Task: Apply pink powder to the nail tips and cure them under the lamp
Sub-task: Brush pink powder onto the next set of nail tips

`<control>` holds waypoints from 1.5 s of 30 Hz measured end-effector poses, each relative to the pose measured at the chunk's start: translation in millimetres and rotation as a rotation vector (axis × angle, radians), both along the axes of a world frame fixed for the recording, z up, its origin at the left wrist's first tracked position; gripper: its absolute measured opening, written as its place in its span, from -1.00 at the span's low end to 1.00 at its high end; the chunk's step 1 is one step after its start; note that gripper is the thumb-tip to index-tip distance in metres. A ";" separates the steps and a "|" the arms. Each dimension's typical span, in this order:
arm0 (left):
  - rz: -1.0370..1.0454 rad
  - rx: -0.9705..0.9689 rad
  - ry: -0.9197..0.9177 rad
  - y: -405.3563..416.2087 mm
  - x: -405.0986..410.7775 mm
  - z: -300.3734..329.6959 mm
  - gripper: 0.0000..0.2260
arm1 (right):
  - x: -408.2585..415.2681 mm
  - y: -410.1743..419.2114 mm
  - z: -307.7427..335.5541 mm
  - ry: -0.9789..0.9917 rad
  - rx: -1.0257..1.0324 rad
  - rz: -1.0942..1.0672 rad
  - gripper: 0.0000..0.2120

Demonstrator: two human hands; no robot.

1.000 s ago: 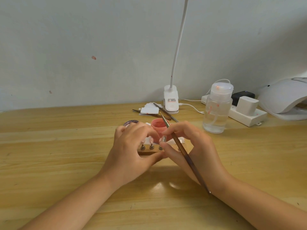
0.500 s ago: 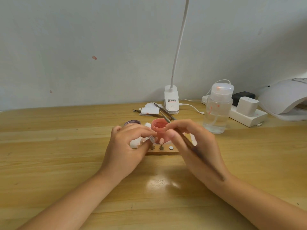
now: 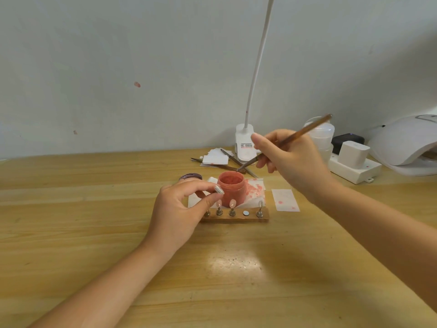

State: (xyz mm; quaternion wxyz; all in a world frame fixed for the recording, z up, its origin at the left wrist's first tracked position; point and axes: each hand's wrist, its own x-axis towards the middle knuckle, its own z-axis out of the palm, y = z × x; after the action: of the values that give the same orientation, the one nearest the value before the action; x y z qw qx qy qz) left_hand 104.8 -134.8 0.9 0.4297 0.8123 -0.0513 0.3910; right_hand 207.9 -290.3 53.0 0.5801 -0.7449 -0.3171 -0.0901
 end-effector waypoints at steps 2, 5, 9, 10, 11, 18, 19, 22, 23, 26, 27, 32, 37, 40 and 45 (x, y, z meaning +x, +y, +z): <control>0.006 -0.009 0.005 0.1 0.1 -0.1 -0.89 | 6.9 4.3 1.8 -0.031 -0.059 -0.025 -0.75; 0.016 -0.001 -0.006 2.4 0.5 -2.3 -0.79 | 11.0 12.0 2.5 -0.060 -0.121 -0.026 -0.72; 0.008 0.011 -0.005 3.8 1.9 -3.4 -0.82 | 11.3 21.1 0.7 -0.120 -0.260 -0.026 -0.69; 0.007 0.007 -0.001 3.9 2.1 -3.4 -0.84 | 11.3 22.8 0.1 -0.142 -0.304 -0.034 -0.68; 0.007 0.003 0.003 4.0 2.1 -3.5 -0.84 | 11.8 24.1 -0.8 -0.160 -0.337 -0.043 -0.67; 0.020 0.007 0.006 4.2 1.9 -3.8 -0.77 | 17.0 33.0 -10.7 -0.199 -0.466 -0.050 -0.65; 0.022 0.008 0.004 4.2 1.9 -3.7 -0.76 | 16.9 34.0 -12.3 -0.201 -0.483 -0.039 -0.65; 0.030 0.011 0.009 4.5 2.4 -4.1 -0.77 | 16.4 32.0 -10.3 -0.191 -0.457 -0.033 -0.66; 0.032 0.010 0.016 4.6 2.3 -4.0 -0.77 | 16.7 29.9 -7.4 -0.177 -0.426 -0.041 -0.67; 0.040 -0.002 0.023 4.1 2.2 -3.7 -0.75 | 19.8 21.8 3.0 -0.088 -0.304 -0.058 -0.68; 0.041 -0.006 0.023 3.9 2.2 -3.6 -0.74 | 20.8 19.3 5.5 -0.061 -0.278 -0.063 -0.68; 0.047 -0.010 0.036 3.3 2.0 -3.4 -0.75 | 23.4 10.3 8.8 0.042 -0.208 -0.088 -0.69; 0.042 -0.014 0.037 3.6 1.6 -3.9 -0.78 | 24.9 4.0 6.2 0.062 -0.208 -0.087 -0.71; 0.042 -0.016 0.043 4.4 2.1 -4.3 -0.79 | 26.5 -0.5 7.0 0.047 -0.191 -0.095 -0.71; 0.047 -0.012 0.042 5.1 2.9 -5.1 -0.77 | 20.3 -9.1 11.0 0.008 -0.093 -0.120 -0.72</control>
State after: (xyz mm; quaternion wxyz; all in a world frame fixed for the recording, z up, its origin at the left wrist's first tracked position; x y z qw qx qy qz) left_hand 107.7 -129.8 -4.2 0.4263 0.8188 -0.0208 0.3840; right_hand 228.2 -299.4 64.0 0.5397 -0.7890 -0.2735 -0.1069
